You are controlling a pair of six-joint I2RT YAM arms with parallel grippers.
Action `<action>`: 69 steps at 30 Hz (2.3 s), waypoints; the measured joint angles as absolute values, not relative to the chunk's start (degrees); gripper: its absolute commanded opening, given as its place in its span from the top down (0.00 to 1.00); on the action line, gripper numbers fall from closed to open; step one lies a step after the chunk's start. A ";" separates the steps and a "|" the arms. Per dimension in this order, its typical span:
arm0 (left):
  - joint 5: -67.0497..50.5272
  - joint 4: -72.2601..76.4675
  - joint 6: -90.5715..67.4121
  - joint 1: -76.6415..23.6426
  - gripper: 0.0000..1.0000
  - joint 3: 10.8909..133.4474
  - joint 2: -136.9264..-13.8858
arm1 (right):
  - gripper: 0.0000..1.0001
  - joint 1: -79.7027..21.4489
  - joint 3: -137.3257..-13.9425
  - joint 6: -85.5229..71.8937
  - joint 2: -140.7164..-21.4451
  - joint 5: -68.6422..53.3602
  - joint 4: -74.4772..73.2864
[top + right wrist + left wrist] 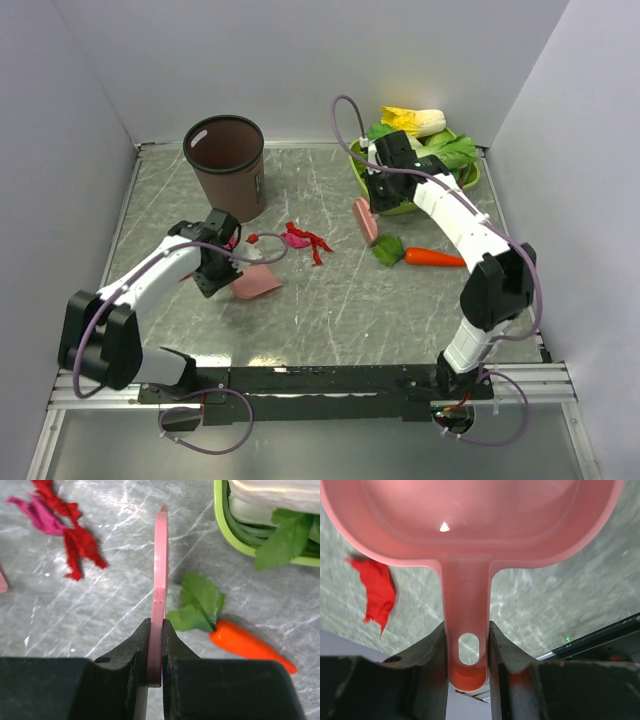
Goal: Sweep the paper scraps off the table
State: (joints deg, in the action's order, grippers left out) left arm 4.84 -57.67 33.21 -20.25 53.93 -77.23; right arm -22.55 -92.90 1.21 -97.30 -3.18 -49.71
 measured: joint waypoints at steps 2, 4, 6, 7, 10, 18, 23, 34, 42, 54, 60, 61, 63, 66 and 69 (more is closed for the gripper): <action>4.80 -57.36 31.97 -21.58 0.99 55.37 -80.12 | 1.00 -23.03 -93.84 1.19 -99.70 -2.90 -49.54; 4.69 -56.71 30.48 -22.44 0.99 56.75 -82.96 | 1.00 -24.14 -94.91 1.32 -102.13 -3.05 -49.25; 4.34 -56.05 28.88 -23.14 0.99 58.17 -85.91 | 1.00 -25.69 -95.55 1.41 -104.01 -3.92 -49.12; 4.29 -55.59 28.05 -23.49 0.99 58.76 -87.26 | 1.00 -26.61 -95.88 1.41 -104.73 -4.54 -49.08; 4.08 -54.28 26.41 -24.25 0.99 60.05 -90.61 | 1.00 -29.87 -97.06 1.41 -106.26 -7.20 -48.80; 3.07 -50.81 24.25 -26.13 0.99 61.36 -94.13 | 1.00 -33.67 -100.42 -2.79 -105.97 -25.89 -48.82; 3.01 -48.73 24.10 -26.24 0.99 60.77 -94.11 | 1.00 -30.33 -100.40 -2.37 -103.88 -27.68 -49.98; 2.87 -50.48 20.25 -26.24 0.99 60.03 -92.18 | 1.00 -27.42 -108.36 3.79 -106.00 -7.99 -49.19; 3.42 -51.57 19.70 -26.24 0.99 59.13 -91.59 | 1.00 -30.89 -117.95 7.27 -119.68 -2.44 -46.02; 3.99 -51.24 19.57 -26.24 0.99 59.37 -92.75 | 1.00 -34.57 -110.83 -1.23 -116.77 -30.26 -46.78; 4.64 -49.36 19.42 -26.24 0.99 57.10 -90.98 | 1.00 -30.79 -109.14 -2.46 -111.92 -35.05 -47.99; 4.78 -49.34 19.31 -26.20 0.99 56.45 -90.17 | 1.00 -30.13 -109.14 -2.15 -111.46 -34.92 -47.99; 4.89 -49.52 19.16 -25.74 0.99 54.85 -87.66 | 1.00 -29.23 -109.19 -1.37 -110.96 -33.98 -48.01; 4.80 -50.83 19.16 -23.62 0.99 52.86 -83.20 | 1.00 -28.42 -109.25 0.43 -110.89 -31.92 -48.05; 4.93 -52.58 19.40 -20.08 0.99 51.90 -78.76 | 1.00 -28.80 -109.51 2.50 -110.89 -29.65 -48.36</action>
State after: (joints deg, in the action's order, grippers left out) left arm 4.93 -52.58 19.40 -20.08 51.90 -78.76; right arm -28.80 -109.51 2.50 -110.89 -29.65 -48.36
